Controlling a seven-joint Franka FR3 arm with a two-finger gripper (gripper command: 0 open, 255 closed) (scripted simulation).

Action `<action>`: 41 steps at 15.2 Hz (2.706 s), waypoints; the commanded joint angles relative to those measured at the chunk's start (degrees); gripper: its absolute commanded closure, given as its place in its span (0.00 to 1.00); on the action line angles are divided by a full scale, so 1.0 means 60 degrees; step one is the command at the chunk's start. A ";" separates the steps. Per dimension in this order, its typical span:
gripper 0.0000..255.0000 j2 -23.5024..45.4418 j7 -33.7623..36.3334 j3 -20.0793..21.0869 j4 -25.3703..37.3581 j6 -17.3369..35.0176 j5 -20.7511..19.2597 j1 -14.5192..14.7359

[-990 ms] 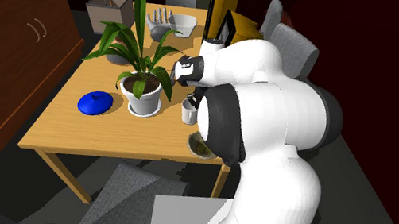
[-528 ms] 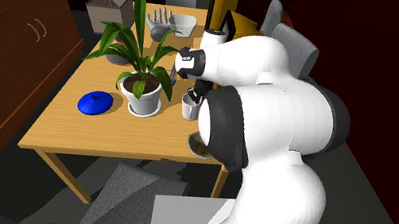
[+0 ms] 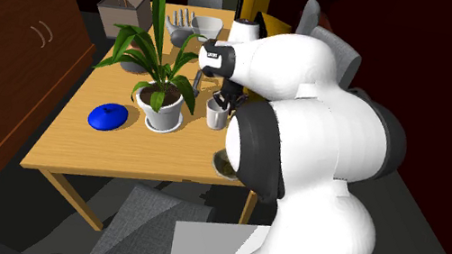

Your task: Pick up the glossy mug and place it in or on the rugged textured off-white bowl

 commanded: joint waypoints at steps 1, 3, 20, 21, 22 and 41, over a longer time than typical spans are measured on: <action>1.00 -0.0071 0.0012 -0.0001 0.0182 -0.0253 -0.0004 -0.0002; 1.00 -0.0144 0.0024 -0.0002 0.0350 -0.0493 -0.0007 -0.0004; 1.00 -0.1225 -0.0001 -0.0052 0.0944 -0.2172 0.0008 -0.0070; 1.00 -0.1610 -0.0059 -0.0077 0.0522 -0.2137 0.0024 -0.0097; 1.00 -0.1991 -0.0116 -0.0103 0.0115 -0.2116 0.0036 -0.0122; 1.00 -0.5891 -0.0762 -0.0499 -0.4332 -0.1606 -0.0015 -0.0366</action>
